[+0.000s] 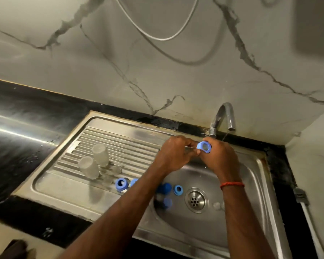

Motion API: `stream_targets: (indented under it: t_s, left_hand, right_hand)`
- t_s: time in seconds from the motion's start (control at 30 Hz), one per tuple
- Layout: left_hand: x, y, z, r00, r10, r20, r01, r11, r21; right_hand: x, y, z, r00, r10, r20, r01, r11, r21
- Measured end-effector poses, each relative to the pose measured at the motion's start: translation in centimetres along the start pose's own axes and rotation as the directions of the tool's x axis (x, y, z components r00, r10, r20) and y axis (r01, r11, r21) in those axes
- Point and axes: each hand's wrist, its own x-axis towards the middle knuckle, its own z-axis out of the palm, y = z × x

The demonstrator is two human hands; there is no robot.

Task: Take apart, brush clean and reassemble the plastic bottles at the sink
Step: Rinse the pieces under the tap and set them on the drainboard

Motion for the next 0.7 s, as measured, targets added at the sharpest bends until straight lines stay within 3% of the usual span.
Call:
stream_targets:
  t_s: [0.2, 0.5, 0.7]
  left_hand:
    - [-1.4, -3.5, -4.4, 0.996, -0.011, -0.088, 0.015, 0.999, 0.051]
    - [-3.4, -10.3, -11.4, 0.972, -0.122, -0.199, 0.152, 0.978, 0.143]
    - [-5.6, -13.4, -13.5, 0.967, -0.174, -0.184, 0.207, 0.962, 0.179]
  right_hand:
    - [2.2, -6.0, 1.6, 0.984, -0.077, 0.163, 0.065, 0.995, 0.076]
    - [3.5, -13.6, 5.8, 0.922, -0.134, 0.364, 0.104, 0.989, 0.101]
    - [2.3, -16.8, 10.4, 0.859, -0.126, 0.497, 0.077, 0.99, 0.118]
